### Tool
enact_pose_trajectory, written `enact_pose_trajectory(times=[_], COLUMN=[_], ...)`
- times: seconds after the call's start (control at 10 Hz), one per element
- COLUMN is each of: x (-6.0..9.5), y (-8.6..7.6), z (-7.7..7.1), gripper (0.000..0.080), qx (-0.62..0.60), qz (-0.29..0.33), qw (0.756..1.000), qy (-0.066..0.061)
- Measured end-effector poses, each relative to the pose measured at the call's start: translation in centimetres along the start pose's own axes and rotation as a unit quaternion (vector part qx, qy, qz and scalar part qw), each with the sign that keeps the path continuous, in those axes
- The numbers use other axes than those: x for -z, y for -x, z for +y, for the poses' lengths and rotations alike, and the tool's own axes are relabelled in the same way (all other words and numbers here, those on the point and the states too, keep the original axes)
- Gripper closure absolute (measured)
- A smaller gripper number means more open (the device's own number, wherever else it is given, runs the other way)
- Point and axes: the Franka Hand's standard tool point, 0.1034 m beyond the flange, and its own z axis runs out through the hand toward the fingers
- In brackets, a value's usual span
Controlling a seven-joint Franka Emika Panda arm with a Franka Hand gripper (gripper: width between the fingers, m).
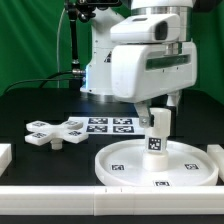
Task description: Assemble round table
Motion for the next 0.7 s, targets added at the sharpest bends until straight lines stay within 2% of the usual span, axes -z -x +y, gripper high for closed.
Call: enact_pose_trajectory(times=[0.3, 0.5, 0.7], x=[-0.26, -0.77, -0.82], y=[-0.1, -0.09, 0.1], z=[-0.34, -0.69, -0.57], gripper=[0.015, 0.015, 0.015], qx=[0.158, 0.238, 0.292], qz=[-0.022, -0.043, -0.045], qw=[0.987, 0.97, 0.955], qy=[0.007, -0.001, 0.0])
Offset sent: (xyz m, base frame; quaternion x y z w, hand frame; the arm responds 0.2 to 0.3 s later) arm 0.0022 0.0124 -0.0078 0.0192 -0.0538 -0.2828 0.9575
